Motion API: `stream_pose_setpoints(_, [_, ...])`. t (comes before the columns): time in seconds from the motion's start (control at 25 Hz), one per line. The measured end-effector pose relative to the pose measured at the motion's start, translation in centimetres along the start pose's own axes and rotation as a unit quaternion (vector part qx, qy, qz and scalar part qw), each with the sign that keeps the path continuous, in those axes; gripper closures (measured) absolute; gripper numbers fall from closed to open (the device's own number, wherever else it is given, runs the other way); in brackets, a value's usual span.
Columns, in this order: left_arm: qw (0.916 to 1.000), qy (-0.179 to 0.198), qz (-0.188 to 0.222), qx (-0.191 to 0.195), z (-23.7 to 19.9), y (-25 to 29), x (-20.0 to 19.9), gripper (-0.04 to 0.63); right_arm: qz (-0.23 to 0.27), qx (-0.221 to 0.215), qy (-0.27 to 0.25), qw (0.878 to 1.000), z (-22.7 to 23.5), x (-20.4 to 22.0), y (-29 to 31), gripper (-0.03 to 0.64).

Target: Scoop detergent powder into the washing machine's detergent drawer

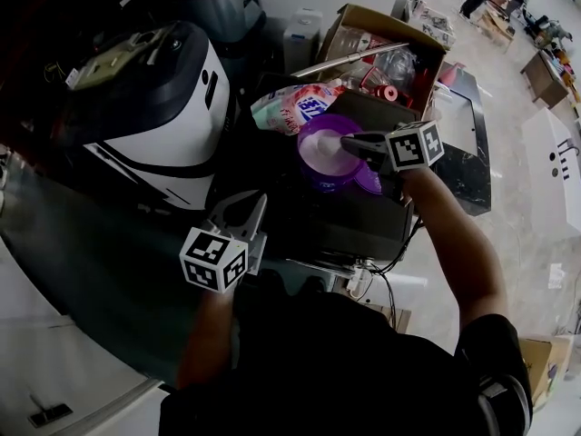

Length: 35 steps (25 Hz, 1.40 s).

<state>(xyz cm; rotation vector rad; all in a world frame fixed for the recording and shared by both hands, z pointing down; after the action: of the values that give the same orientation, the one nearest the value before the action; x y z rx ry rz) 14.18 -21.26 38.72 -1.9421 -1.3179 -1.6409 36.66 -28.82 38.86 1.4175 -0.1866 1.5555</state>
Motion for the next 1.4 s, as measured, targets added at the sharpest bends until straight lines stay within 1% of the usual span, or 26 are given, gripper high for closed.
stream_pose_setpoints(0.12, [1.0, 0.0, -0.002, -0.003, 0.4, 0.3, 0.0, 0.588, 0.025, -0.003, 0.025, 0.999, 0.5, 0.4, -0.8, 0.597])
stream_pose_setpoints(0.24, [0.9999, -0.002, -0.004, -0.011, 0.6, 0.3, 0.1, 0.588, 0.061, -0.011, 0.062, 0.996, 1.1, 0.7, -1.3, 0.597])
stream_pose_setpoints(0.32, [0.9998, 0.0, -0.006, -0.021, 0.7, 0.1, 0.2, 0.588, 0.084, -0.018, 0.083, 0.993, 1.3, 1.0, -1.6, 0.597])
stream_pose_setpoints(0.48, [0.9988, 0.001, -0.004, -0.049, 0.6, -1.0, 0.0, 0.588, 0.111, -0.018, 0.098, 0.989, 1.8, 1.9, -2.3, 0.597])
stream_pose_setpoints(0.6, [0.998, 0.001, -0.002, -0.064, 0.6, -1.9, -0.2, 0.588, 0.138, -0.022, 0.121, 0.983, 2.1, 2.3, -2.6, 0.597])
stream_pose_setpoints(0.72, [0.9975, 0.008, -0.002, -0.07, 0.4, -2.7, -0.6, 0.588, 0.159, -0.029, 0.137, 0.977, 1.6, 2.5, -2.9, 0.597])
stream_pose_setpoints(0.84, [0.9975, 0.008, 0.006, -0.069, 0.1, -3.4, -0.9, 0.588, 0.179, -0.034, 0.151, 0.972, 0.7, 2.3, -3.3, 0.597])
stream_pose_setpoints(0.96, [0.9978, 0.009, 0.014, -0.065, -0.7, -4.5, -1.1, 0.588, 0.197, -0.025, 0.174, 0.964, -0.2, 1.8, -3.7, 0.597])
stream_pose_setpoints(1.04, [0.9978, 0.011, 0.019, -0.063, -1.5, -5.7, -1.0, 0.588, 0.204, -0.025, 0.159, 0.966, -1.4, 0.8, -3.5, 0.597])
stream_pose_setpoints(1.16, [0.9976, 0.011, 0.026, -0.062, -2.8, -8.0, -0.9, 0.588, 0.216, -0.036, 0.13, 0.967, -4.5, -1.1, -2.5, 0.597])
stream_pose_setpoints(1.4, [0.997, 0.018, 0.035, -0.066, -6.1, -13.5, -0.3, 0.588, 0.226, -0.059, 0.113, 0.966, -11.4, -3.3, 1.3, 0.597])
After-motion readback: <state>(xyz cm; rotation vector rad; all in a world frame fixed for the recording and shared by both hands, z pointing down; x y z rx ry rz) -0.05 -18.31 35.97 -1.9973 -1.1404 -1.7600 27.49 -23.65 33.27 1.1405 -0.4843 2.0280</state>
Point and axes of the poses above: the fingertips, and each gripper's own axes: y forward along the fingers, z to its right, x out of its underside, the point moved 3 cm from there along -y, backward along the fingers, and after that the axes turned 12 degrees about -y, right-handed, at the moved point
